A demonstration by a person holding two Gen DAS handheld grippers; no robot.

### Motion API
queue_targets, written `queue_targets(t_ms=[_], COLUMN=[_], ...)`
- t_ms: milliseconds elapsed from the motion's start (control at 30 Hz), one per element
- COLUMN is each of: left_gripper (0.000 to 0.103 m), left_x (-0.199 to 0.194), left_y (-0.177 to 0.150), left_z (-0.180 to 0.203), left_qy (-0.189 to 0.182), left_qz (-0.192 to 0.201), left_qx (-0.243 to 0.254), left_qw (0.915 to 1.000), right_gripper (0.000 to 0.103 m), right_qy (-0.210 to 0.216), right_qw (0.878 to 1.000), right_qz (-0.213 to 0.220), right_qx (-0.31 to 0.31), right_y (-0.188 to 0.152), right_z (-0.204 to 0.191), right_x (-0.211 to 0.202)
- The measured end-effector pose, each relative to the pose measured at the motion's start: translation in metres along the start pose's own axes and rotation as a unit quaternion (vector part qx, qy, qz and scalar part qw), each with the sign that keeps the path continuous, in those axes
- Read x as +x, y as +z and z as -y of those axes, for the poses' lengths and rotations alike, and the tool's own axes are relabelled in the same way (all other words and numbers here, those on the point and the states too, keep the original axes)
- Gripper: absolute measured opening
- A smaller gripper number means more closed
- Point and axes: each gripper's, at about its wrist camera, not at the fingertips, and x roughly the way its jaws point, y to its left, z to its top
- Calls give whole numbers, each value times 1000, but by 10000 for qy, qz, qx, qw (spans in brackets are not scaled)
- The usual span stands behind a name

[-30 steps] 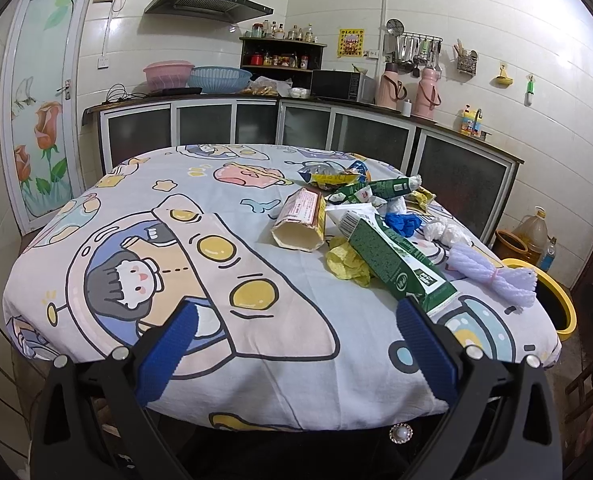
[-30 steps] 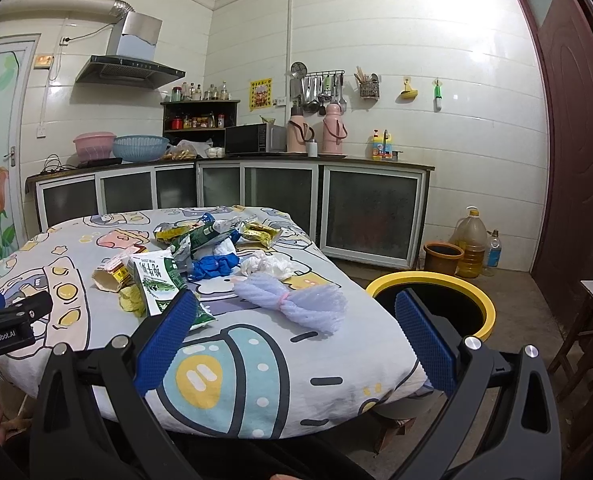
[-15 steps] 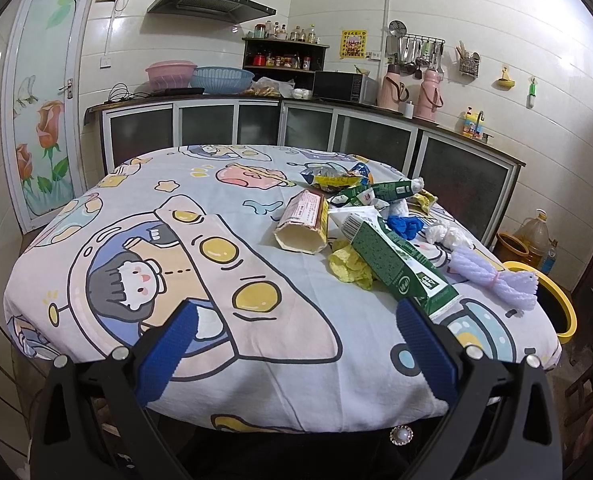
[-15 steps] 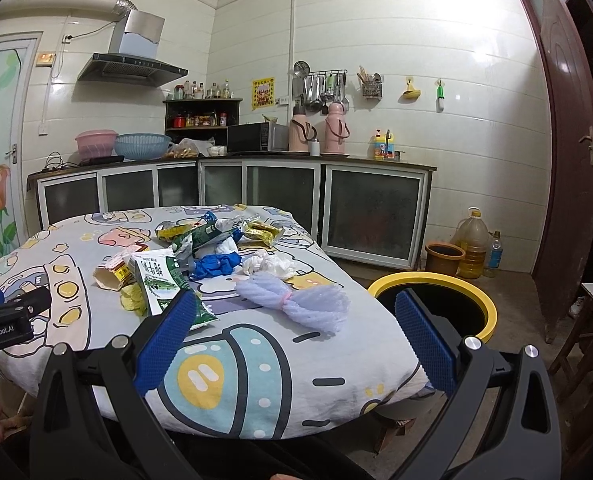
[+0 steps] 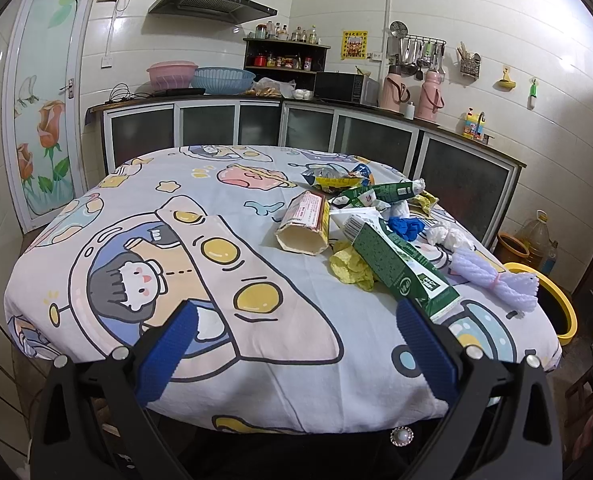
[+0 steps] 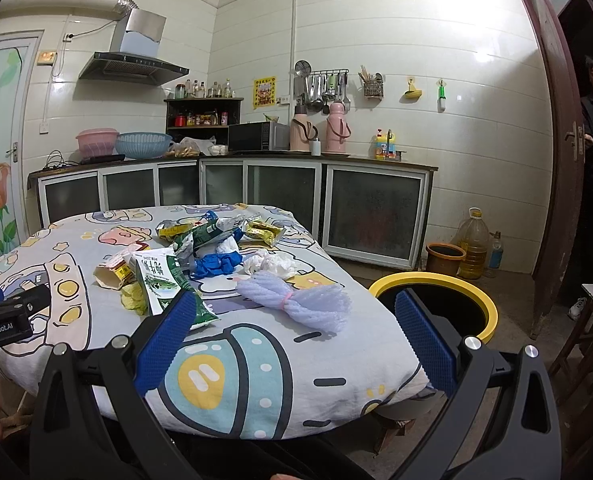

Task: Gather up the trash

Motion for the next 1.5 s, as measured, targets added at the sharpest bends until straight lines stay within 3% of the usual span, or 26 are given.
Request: queue_targets(t_ms=[1500], left_gripper=[96], left_x=[0], left_y=[3], left_z=[-1], left_qy=[24], left_qz=[8], left_qx=[5], left_qw=[10000], right_gripper=[96], right_qy=[22], right_qw=[10000], right_qz=[-10], right_qx=[-20], right_y=[-2], right_z=[-2], right_x=[1])
